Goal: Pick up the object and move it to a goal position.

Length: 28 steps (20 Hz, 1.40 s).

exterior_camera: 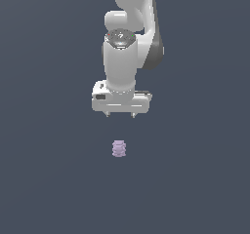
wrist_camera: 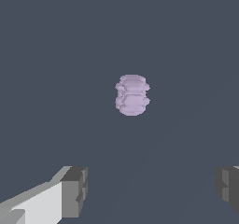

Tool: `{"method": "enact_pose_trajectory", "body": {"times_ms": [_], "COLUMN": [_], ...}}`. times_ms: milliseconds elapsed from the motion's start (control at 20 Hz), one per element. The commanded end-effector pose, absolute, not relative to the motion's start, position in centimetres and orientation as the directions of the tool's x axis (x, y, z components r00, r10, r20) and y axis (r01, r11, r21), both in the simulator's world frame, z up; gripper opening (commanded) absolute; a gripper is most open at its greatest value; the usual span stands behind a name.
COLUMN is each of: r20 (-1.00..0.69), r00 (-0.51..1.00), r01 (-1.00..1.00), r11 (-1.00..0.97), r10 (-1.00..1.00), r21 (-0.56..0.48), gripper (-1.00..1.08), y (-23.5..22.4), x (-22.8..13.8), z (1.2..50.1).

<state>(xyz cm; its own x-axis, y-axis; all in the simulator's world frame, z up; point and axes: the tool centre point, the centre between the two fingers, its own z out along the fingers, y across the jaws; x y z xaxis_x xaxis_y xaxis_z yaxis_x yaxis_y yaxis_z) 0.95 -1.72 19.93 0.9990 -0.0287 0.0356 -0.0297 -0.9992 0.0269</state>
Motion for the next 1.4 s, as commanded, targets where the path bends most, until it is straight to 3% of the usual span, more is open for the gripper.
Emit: {"method": "enact_pose_trajectory", "body": {"times_ms": [0, 450, 1350], "r20": [0.036, 0.046, 0.029], "r00": [0.999, 0.997, 0.999], "r01": [-0.030, 0.062, 0.025], "r11": [-0.999, -0.997, -0.999], "r10": [-0.029, 0.064, 0.025], "r21": [0.027, 0.035, 0.021], "gripper": [1.00, 1.00, 1.00], "y": [-1.7, 1.3, -0.4], "x": [1.0, 1.1, 4.3], "z": [19.9, 20.4, 16.9]}}
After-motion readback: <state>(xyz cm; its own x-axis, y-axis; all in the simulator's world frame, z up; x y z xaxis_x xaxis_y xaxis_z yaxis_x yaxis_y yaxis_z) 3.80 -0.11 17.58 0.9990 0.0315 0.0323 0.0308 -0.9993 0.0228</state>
